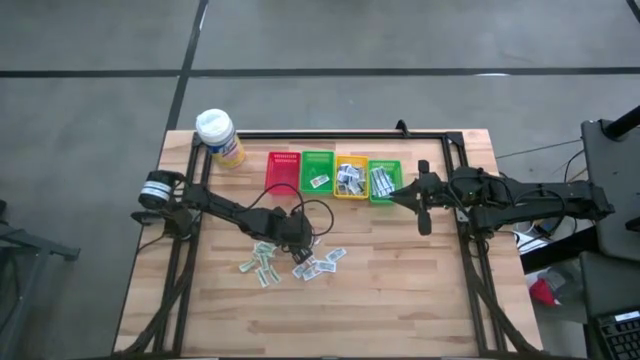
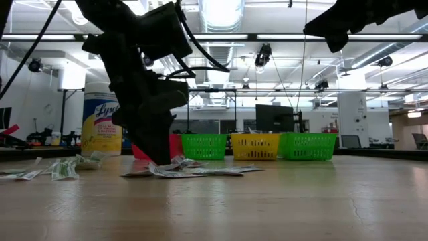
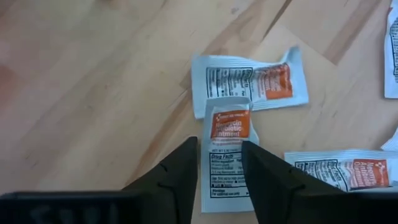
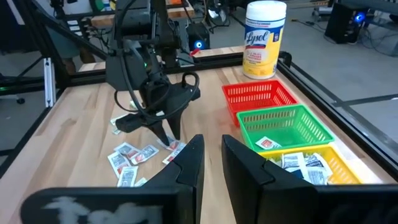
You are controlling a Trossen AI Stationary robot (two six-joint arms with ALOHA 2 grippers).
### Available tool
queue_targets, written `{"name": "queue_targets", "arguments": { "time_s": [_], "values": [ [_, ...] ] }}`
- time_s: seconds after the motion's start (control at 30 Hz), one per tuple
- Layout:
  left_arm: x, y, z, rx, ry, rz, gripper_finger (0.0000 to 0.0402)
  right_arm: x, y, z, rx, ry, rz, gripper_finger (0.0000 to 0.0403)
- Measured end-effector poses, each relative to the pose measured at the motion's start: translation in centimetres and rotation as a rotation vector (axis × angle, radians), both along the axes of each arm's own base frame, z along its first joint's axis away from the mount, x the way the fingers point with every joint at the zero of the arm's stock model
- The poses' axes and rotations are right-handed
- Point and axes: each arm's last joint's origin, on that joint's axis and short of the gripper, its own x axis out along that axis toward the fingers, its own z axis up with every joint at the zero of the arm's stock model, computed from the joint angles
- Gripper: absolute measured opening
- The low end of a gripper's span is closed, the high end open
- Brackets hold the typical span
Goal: Pick & Place First Aid Supplies
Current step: Put the orange ointment pack into the left green bin
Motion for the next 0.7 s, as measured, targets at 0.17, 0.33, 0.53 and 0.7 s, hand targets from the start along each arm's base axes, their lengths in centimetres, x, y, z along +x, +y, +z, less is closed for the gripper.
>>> {"name": "queue_targets", "arguments": {
  "time_s": [0.17,0.33,0.53,0.7],
  "values": [
    [-0.05,0.01,0.08,0.001,-0.001,-0.005,0.0092,-0.02,0.0,-0.06,0.0,0.007,0.0,0.0052],
    [-0.17,0.04,0.5,-0.003,-0.012,-0.005,0.0054,-0.02,0.0,-0.07,0.0,0.008,0.0,0.0052],
    [-0.29,0.07,0.51,-0.004,-0.009,-0.002,0.002,-0.03,0.0,-0.07,-0.005,0.01,0.001,0.0052],
    [-0.24,0.05,0.5,-0.01,-0.018,0.002,0.0002,-0.03,0.0,-0.07,-0.007,0.01,0.002,0.0052]
  ]
}}
